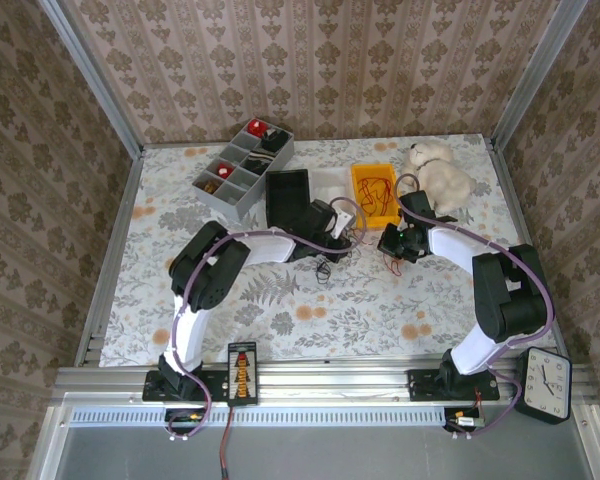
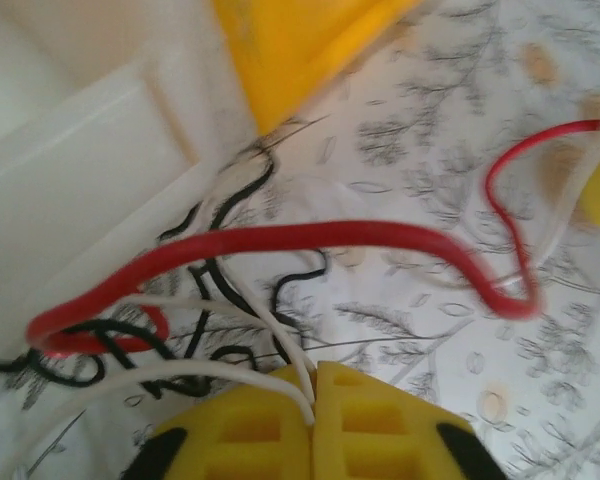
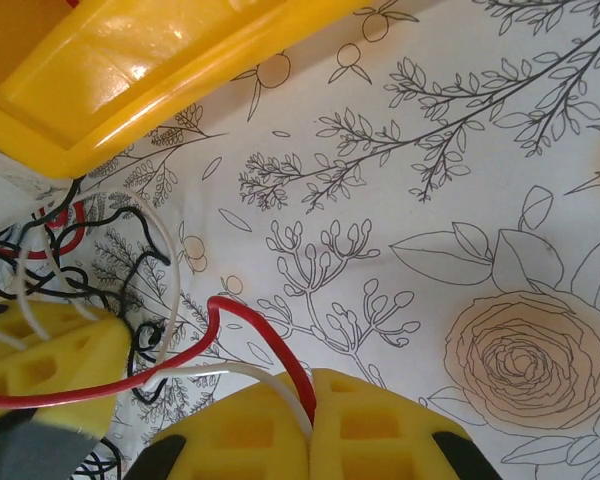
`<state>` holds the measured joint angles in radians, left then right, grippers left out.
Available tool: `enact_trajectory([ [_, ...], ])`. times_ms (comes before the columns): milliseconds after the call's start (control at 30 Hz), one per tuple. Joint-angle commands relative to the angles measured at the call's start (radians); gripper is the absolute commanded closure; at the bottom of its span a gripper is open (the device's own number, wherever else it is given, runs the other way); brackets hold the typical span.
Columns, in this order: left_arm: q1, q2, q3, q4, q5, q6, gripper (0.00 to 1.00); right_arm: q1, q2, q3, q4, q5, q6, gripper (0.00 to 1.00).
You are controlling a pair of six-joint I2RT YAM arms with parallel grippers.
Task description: Untangle the cables
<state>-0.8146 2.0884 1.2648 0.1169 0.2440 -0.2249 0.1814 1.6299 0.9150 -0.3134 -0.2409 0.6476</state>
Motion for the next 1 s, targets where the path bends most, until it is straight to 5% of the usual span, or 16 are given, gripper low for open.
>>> enact_trajectory([
  [0,0.004,-0.007,-0.024,0.003,-0.156,-0.044,1.0,-0.001,-0.027,0.001,-0.024,0.021,0.025,0.98],
  [300,0.173,-0.296,-0.419,0.072,-0.3,-0.357,1.0,-0.128,-0.056,-0.075,-0.099,0.117,0.195,0.98],
  [500,0.252,-0.41,-0.54,0.001,-0.34,-0.379,1.0,-0.135,-0.035,-0.088,-0.057,0.062,0.197,0.96],
  [567,0.25,-0.409,-0.542,-0.002,-0.32,-0.358,1.0,-0.117,-0.023,-0.064,-0.059,0.035,0.164,0.91],
  [733,0.233,-0.397,-0.52,-0.01,-0.325,-0.344,1.0,-0.057,-0.053,-0.003,-0.138,0.096,0.08,0.59],
  [967,0.191,-0.397,-0.484,-0.043,-0.407,-0.324,1.0,0.004,-0.183,0.007,-0.176,0.315,0.002,0.49],
])
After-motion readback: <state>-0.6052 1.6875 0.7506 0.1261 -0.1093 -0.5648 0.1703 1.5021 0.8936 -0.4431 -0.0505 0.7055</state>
